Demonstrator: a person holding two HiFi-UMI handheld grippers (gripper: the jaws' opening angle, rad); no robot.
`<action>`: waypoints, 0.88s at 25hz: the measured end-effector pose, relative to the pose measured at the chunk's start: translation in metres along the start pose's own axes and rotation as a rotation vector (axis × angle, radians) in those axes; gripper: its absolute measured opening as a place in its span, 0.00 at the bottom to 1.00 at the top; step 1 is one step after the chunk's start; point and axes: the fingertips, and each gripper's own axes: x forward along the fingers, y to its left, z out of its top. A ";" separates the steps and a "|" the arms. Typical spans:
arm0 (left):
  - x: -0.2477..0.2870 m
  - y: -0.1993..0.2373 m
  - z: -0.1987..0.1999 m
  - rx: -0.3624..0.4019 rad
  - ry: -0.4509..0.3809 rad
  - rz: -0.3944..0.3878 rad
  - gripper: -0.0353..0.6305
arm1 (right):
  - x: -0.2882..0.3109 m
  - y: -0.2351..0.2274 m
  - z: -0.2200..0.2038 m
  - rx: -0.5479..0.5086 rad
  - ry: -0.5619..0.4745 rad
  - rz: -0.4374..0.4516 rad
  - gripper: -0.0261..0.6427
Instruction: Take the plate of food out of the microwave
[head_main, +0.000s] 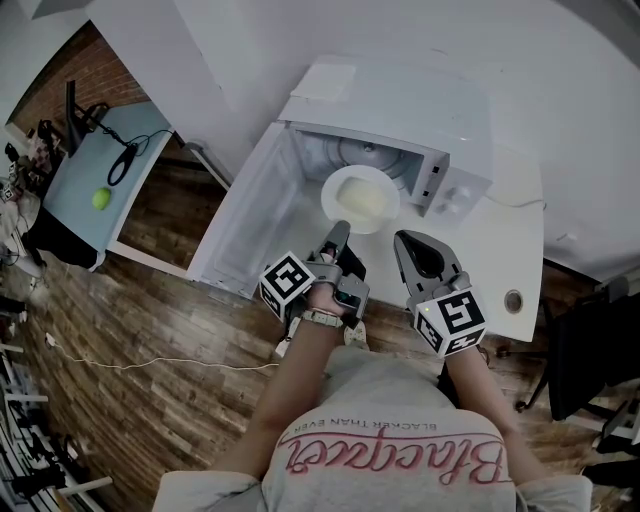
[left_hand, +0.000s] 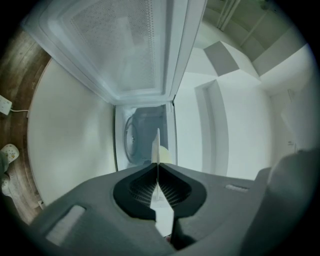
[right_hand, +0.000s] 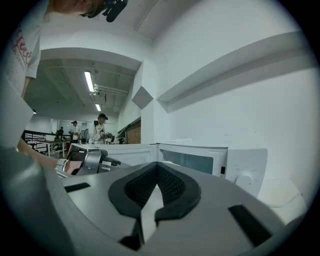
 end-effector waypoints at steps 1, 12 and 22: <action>-0.001 -0.003 0.000 0.004 0.001 -0.005 0.07 | 0.000 -0.001 0.001 -0.004 -0.001 -0.003 0.06; -0.008 -0.030 -0.005 0.025 0.012 -0.035 0.07 | -0.003 -0.007 0.018 -0.011 -0.032 -0.029 0.06; -0.015 -0.049 -0.012 0.023 0.009 -0.088 0.07 | -0.005 0.000 0.020 -0.004 -0.049 -0.040 0.06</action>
